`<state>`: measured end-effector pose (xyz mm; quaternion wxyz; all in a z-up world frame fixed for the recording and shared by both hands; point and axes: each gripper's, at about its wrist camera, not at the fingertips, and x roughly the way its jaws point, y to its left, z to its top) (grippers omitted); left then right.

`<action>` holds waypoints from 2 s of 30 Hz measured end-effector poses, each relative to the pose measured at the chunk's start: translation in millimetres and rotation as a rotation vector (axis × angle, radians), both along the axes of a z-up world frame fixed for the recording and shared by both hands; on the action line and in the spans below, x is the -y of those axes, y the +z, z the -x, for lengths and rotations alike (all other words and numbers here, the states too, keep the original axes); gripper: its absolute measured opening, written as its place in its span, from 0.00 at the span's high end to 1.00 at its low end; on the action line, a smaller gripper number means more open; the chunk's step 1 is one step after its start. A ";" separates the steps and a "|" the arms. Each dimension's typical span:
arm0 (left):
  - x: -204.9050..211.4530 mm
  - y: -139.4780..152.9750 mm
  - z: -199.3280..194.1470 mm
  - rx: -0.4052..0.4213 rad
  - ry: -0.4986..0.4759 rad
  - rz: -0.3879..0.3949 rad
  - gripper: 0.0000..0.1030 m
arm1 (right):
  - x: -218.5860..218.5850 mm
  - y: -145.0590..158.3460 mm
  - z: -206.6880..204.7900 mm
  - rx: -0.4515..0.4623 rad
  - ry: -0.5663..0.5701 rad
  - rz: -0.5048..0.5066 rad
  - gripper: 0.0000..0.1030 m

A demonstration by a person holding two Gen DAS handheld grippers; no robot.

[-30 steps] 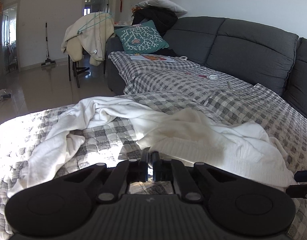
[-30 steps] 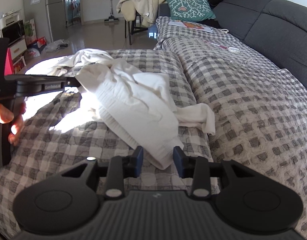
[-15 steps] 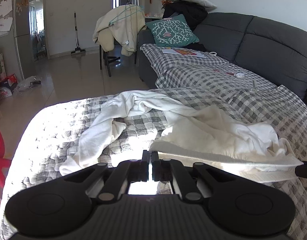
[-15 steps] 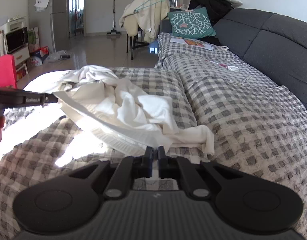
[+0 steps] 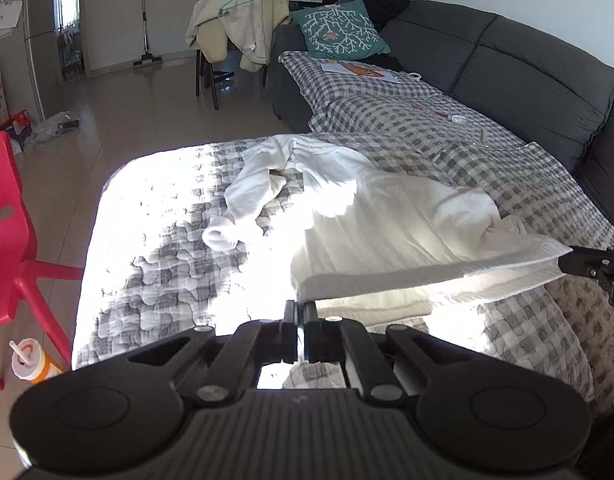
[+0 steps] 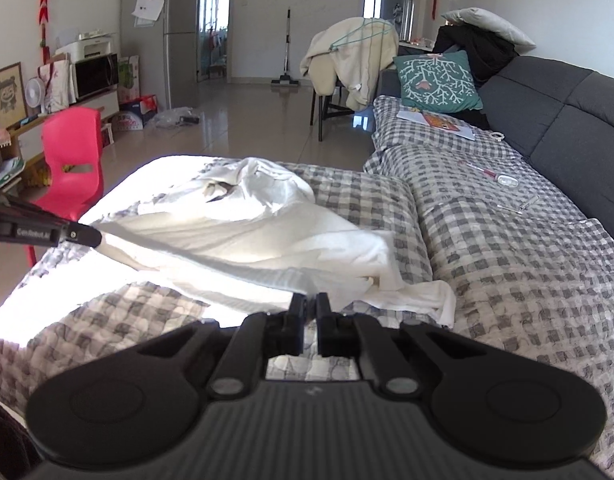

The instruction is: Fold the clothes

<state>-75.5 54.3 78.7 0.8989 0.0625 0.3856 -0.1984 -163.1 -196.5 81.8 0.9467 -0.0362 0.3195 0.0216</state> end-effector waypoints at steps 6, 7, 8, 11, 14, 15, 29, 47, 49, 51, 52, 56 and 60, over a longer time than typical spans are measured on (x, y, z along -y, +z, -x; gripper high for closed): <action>-13.0 -41.4 20.6 -0.047 -0.066 -0.081 0.99 | -22.9 -24.4 3.7 -0.132 0.112 0.068 0.99; -14.4 -46.7 25.3 -0.027 -0.092 -0.090 0.98 | -26.9 -28.1 5.1 -0.145 0.123 0.088 0.98; -15.9 -49.9 30.4 0.005 -0.130 -0.100 0.96 | -30.4 -31.2 6.6 -0.156 0.131 0.107 0.98; -20.4 -55.0 43.1 0.120 -0.260 -0.166 0.87 | -34.7 -35.6 8.4 -0.185 0.153 0.132 0.93; -21.7 -61.0 54.4 0.219 -0.349 -0.240 0.61 | -32.7 -35.1 12.3 -0.210 0.202 0.135 0.86; -22.2 -62.9 58.8 0.262 -0.375 -0.267 0.59 | -31.3 -33.5 15.4 -0.211 0.224 0.139 0.81; -10.4 -75.8 64.5 0.410 -0.531 -0.313 0.52 | -56.4 -59.8 46.1 -0.098 0.516 0.512 0.65; -76.3 -65.9 -32.7 -0.476 0.119 0.599 0.35 | -65.3 -80.1 46.3 -0.015 0.604 0.700 0.66; -77.9 -66.7 -35.3 -0.486 0.147 0.618 0.38 | -63.8 -80.8 44.6 -0.016 0.599 0.697 0.67; -76.8 -66.6 -37.3 -0.488 0.158 0.623 0.39 | -61.3 -80.7 42.3 -0.019 0.595 0.681 0.69; -76.7 -66.5 -37.8 -0.487 0.163 0.620 0.42 | -59.8 -80.3 40.7 -0.021 0.594 0.669 0.70; -76.4 -66.2 -37.7 -0.477 0.186 0.583 0.55 | -55.1 -78.6 35.1 -0.030 0.575 0.622 0.75; -77.2 -66.8 -38.2 -0.472 0.187 0.552 0.69 | -51.2 -75.5 31.2 -0.050 0.558 0.576 0.86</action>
